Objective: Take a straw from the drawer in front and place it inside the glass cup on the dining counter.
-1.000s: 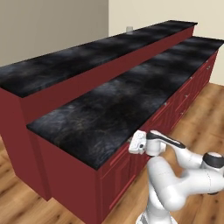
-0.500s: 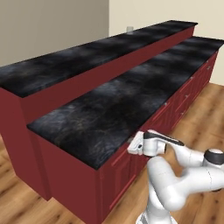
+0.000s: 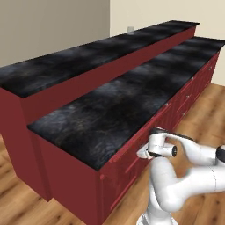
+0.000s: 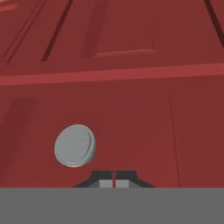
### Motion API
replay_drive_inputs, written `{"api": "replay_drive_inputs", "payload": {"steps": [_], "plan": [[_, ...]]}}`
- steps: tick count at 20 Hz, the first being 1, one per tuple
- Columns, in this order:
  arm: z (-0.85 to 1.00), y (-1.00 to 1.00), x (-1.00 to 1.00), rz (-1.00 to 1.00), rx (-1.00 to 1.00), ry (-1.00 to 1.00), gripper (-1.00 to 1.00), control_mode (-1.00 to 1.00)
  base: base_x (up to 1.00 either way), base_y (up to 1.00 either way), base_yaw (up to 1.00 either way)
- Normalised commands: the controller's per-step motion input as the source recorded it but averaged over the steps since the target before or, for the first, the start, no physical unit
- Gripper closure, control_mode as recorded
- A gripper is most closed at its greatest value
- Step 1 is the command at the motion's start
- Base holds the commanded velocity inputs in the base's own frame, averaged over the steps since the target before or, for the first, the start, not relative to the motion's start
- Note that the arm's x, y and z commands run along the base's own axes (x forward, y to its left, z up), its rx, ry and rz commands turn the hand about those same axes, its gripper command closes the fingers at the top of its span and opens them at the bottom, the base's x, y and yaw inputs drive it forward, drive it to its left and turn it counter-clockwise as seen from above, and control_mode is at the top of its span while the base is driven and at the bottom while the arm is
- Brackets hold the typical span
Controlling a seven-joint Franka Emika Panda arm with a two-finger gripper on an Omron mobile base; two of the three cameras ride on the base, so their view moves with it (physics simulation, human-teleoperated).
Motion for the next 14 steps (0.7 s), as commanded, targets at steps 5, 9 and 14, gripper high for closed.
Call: {"api": "replay_drive_inputs", "payload": {"steps": [5,9,14], "plan": [[-0.38,-1.00,-0.79,-0.30,-0.12,0.21,1.00,-1.00,0.00,0.00,0.00],[-0.31,-1.00,-0.82,-0.30,-0.14,0.20,1.00,-1.00,0.00,0.00,0.00],[-0.02,-0.68,-0.75,-0.30,-0.16,0.17,-1.00,-1.00,0.00,0.00,0.00]]}}
